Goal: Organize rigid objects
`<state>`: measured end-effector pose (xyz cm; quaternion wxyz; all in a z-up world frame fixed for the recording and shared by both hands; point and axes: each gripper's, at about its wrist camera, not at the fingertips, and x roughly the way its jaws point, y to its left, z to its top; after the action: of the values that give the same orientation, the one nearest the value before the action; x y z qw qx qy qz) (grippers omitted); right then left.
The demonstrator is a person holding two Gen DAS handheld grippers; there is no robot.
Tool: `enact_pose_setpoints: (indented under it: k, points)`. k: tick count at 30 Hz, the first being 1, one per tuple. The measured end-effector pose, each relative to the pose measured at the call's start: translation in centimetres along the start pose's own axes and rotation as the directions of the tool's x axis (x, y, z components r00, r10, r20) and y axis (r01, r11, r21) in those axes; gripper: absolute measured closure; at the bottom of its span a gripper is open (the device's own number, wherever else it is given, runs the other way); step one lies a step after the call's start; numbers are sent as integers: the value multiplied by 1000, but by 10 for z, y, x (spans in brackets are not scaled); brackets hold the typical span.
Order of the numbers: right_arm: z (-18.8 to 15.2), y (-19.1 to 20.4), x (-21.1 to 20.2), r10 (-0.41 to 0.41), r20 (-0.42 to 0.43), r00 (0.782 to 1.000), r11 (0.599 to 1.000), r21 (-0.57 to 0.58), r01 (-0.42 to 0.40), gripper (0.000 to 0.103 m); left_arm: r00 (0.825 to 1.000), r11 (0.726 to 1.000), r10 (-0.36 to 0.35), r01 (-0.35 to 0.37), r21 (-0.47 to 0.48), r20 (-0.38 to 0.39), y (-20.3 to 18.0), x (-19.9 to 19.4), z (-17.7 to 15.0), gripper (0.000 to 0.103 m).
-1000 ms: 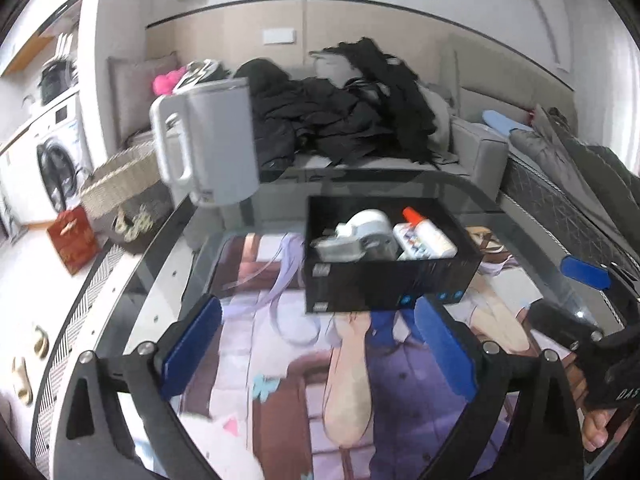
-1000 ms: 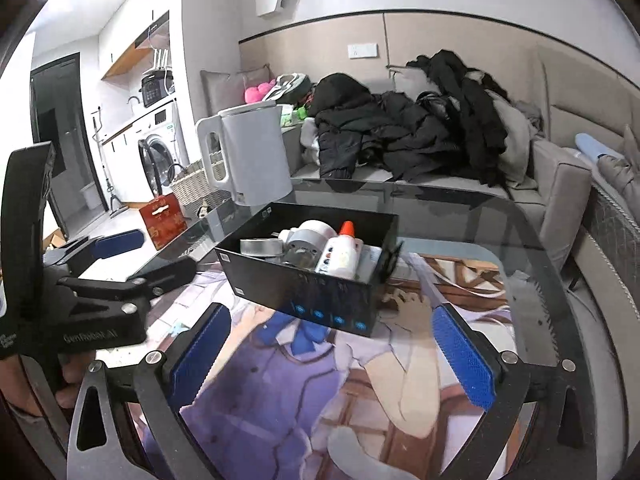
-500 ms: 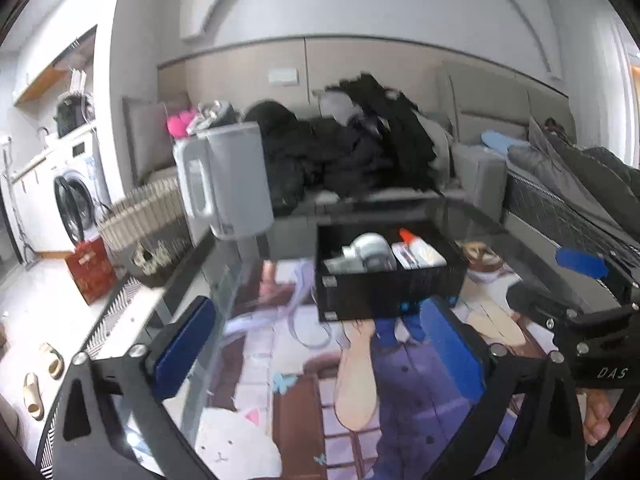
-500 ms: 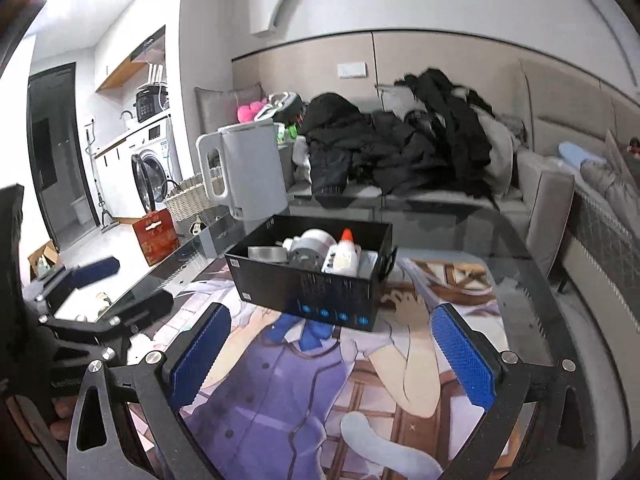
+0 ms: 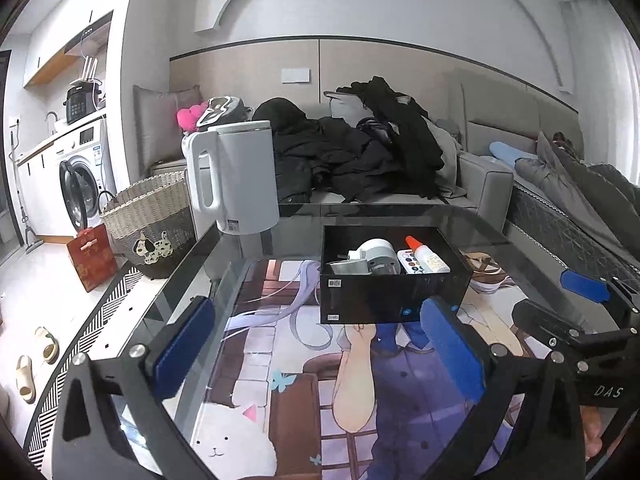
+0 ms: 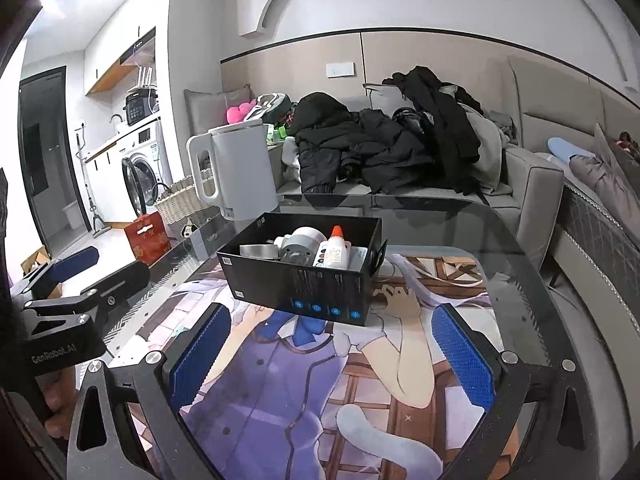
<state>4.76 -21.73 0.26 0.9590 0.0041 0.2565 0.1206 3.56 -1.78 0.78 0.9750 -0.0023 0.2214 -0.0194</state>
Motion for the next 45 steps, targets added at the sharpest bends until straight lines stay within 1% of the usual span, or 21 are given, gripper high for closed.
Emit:
enact_pose_setpoints:
  k: [17,23,45]
  points:
    - [-3,2,0,-11,-2,1000,1000,-16,11,1,1000,1000,-2,2,13,2,-4,-2,1,0]
    - [-4,1,1,-10,-7,1000,1000,-21,10,1,1000,1000,-3,4,23,-16,-4,-1,1,0]
    - [-6,4,2,0,-8,1000,999,-34,-1,1,999,999,-13,14,33,-36,-3,5,0,0]
